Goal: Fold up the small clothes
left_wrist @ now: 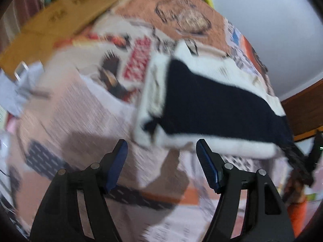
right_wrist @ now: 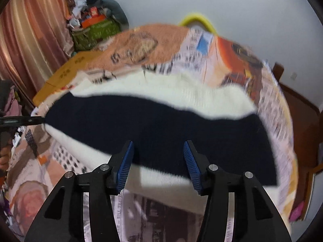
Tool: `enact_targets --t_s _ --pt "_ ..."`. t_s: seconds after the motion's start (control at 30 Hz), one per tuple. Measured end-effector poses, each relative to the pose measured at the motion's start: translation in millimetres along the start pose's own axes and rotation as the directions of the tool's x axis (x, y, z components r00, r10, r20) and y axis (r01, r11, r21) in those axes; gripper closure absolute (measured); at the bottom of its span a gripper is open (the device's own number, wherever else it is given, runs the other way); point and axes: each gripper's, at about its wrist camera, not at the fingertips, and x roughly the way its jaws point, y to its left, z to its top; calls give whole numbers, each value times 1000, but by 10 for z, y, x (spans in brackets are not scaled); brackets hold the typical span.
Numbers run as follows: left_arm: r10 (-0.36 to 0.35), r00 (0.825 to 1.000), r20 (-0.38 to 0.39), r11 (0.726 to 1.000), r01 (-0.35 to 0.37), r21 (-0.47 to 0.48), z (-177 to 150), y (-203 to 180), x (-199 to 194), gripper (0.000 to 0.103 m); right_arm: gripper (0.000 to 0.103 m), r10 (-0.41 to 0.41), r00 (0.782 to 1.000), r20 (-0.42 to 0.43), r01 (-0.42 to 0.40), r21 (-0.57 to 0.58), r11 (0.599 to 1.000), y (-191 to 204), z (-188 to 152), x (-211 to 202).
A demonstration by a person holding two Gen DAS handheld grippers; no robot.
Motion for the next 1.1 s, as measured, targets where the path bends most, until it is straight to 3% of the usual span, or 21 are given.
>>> enact_targets --t_s 0.1,0.13,0.23,0.4,0.47,0.53,0.6,0.73,0.8,0.87,0.93,1.03,1.1 --pt "-88 993 -73 995 85 -44 -84 -57 172 33 53 -19 1000 7 19 -23 1000 33 -33 74" --pt "-111 990 -83 992 106 -63 -94 -76 224 28 52 -17 1000 2 17 -22 1000 37 -23 80" --pt "-180 983 -47 977 173 -123 -50 -118 297 7 51 4 1000 -10 -4 -10 1000 -2 1 92" --pt "-241 969 59 936 248 -250 148 -58 384 6 51 57 998 -10 -57 14 998 -67 -53 102" --pt "-204 974 96 940 223 -260 238 -65 372 14 51 68 998 -4 -68 18 998 -70 -79 100" --pt "-127 985 121 955 154 -253 332 -92 363 36 51 79 997 2 -79 22 997 -68 -96 95" --pt "-65 988 142 966 98 -240 393 -128 378 48 51 88 996 9 -88 29 996 -79 -111 94" --pt "42 986 164 978 -6 -210 512 -254 433 69 51 99 995 17 -99 31 995 -82 -121 81" --pt "101 978 182 984 -72 -162 541 -356 384 72 55 109 994 20 -110 40 993 -117 -109 44" --pt "155 962 224 987 -139 -85 535 -494 264 74 56 123 992 25 -124 82 989 -205 -94 -51" --pt "209 935 287 977 -215 -10 517 -627 117 74 56 115 992 49 -121 116 986 -298 -108 -178" --pt "272 872 406 944 -324 64 486 -856 -169 75 56 78 993 86 -89 133 987 -445 -198 -403" --pt "276 822 497 920 -376 111 454 -1091 -386 75 56 48 994 100 -60 119 991 -519 -300 -504"
